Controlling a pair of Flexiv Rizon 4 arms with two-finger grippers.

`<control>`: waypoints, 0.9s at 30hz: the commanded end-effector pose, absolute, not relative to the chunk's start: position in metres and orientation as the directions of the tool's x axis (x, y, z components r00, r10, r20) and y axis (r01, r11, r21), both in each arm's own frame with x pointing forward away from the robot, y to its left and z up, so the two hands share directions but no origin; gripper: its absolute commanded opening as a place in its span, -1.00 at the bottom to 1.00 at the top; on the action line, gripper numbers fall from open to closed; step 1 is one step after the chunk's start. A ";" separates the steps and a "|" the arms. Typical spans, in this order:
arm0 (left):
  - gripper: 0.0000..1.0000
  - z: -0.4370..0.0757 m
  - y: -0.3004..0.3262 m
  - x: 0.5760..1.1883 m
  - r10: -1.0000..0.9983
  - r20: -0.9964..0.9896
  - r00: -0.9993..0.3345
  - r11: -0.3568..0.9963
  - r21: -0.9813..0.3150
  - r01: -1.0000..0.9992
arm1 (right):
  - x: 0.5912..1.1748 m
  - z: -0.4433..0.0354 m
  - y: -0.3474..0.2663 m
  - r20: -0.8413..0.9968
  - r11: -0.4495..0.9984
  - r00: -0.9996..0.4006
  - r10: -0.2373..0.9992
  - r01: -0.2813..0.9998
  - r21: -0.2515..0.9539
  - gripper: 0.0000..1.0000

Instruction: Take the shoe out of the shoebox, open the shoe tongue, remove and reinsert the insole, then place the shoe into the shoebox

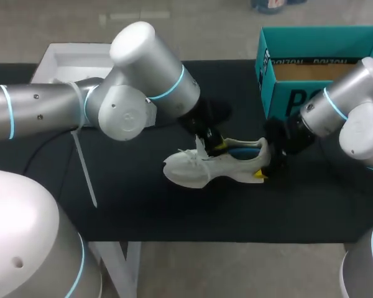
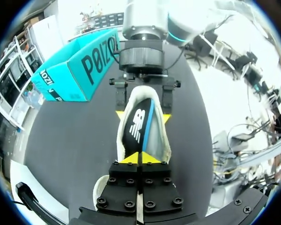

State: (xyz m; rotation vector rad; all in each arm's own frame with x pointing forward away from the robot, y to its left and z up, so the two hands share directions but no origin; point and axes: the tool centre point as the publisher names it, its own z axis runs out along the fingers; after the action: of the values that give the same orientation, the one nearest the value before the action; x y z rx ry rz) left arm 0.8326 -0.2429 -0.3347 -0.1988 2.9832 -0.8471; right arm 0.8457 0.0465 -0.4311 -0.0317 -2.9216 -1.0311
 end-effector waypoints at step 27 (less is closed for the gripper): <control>-1.00 -0.342 -0.276 0.834 -0.014 -0.139 -0.990 0.868 -0.493 0.057 | 0.845 -0.432 0.047 0.046 0.780 -0.999 0.006 0.034 0.625 -1.00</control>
State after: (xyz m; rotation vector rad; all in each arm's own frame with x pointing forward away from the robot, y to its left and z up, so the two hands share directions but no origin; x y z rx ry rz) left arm 0.8359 -0.2726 -0.3411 0.0348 2.9051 -0.7829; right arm 0.8457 0.0465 -0.4311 -0.0317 -2.9216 -1.0311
